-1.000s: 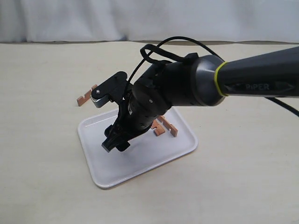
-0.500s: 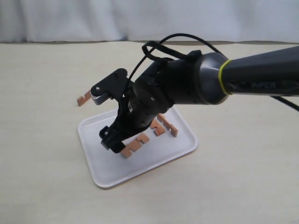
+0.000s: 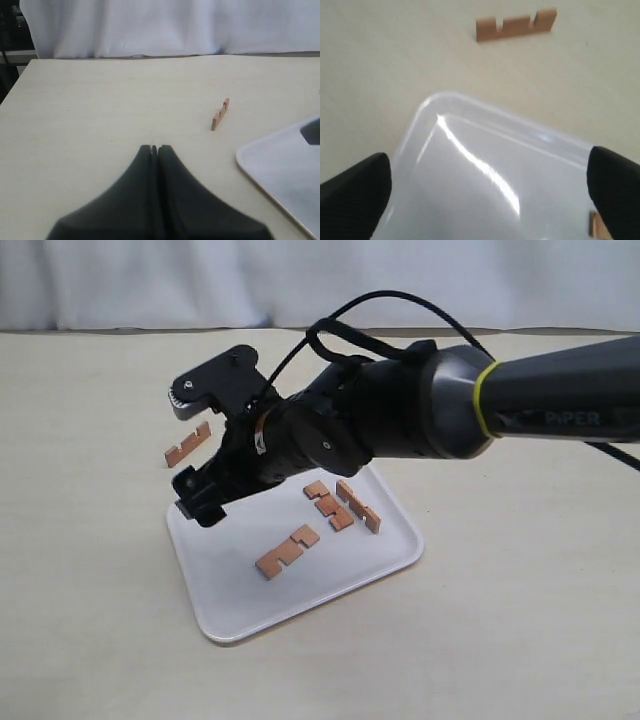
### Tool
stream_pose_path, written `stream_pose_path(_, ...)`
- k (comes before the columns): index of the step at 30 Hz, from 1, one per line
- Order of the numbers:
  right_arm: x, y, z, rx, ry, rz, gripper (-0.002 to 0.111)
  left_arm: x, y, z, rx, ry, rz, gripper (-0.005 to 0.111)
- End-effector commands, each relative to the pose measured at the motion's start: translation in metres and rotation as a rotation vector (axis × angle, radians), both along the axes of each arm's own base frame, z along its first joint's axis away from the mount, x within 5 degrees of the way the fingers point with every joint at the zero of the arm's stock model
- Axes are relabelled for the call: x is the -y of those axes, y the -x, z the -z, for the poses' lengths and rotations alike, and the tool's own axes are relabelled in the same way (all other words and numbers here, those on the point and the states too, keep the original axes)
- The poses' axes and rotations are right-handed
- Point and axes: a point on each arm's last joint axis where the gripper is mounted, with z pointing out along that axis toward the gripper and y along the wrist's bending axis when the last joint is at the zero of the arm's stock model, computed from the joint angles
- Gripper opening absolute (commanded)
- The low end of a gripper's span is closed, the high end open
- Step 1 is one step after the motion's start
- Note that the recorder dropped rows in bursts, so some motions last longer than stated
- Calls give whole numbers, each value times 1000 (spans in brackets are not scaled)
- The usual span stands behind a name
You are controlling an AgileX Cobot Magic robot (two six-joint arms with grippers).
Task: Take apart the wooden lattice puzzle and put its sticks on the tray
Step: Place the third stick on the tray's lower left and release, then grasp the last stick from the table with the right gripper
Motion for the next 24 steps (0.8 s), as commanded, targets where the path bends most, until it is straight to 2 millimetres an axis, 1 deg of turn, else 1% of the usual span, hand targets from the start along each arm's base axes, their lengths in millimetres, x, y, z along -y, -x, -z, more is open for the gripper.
stream_pose_path(1, -12, -19, -19, 110, -81, 0, 99, 0, 0, 0, 7, 2, 0, 0)
stream_pose_path(3, -18, -30, -22, 118, -83, 4, 99, 0, 0, 0, 7, 2, 0, 0)
stream_pose_path(7, -30, -53, -15, 114, -105, 33, 99, 0, 0, 0, 7, 2, 0, 0)
stream_pose_path(10, -40, -72, -7, 94, -136, 80, 99, 0, 0, 0, 7, 2, 0, 0)
stream_pose_path(13, -50, -89, 4, 60, -112, 96, 99, 0, 0, 0, 7, 2, 0, 0)
stream_pose_path(14, -56, -92, 10, 44, -100, 96, 99, 0, 0, 0, 7, 2, 0, 0)
stream_pose_path(16, -65, -100, 12, 27, -76, 105, 99, 0, 0, 0, 7, 2, 0, 0)
stream_pose_path(18, -68, -107, 13, 33, -29, 147, 99, 0, 0, 0, 9, 2, 0, 0)
stream_pose_path(20, -67, -113, 13, 48, 38, 226, 99, 0, 0, 0, 9, 2, 0, 0)
stream_pose_path(22, -68, -117, 18, 69, 90, 281, 99, 0, 0, 0, 9, 2, 0, 0)
stream_pose_path(24, -72, -118, 26, 70, 82, 303, 98, 0, 0, 0, 9, 2, 0, 0)
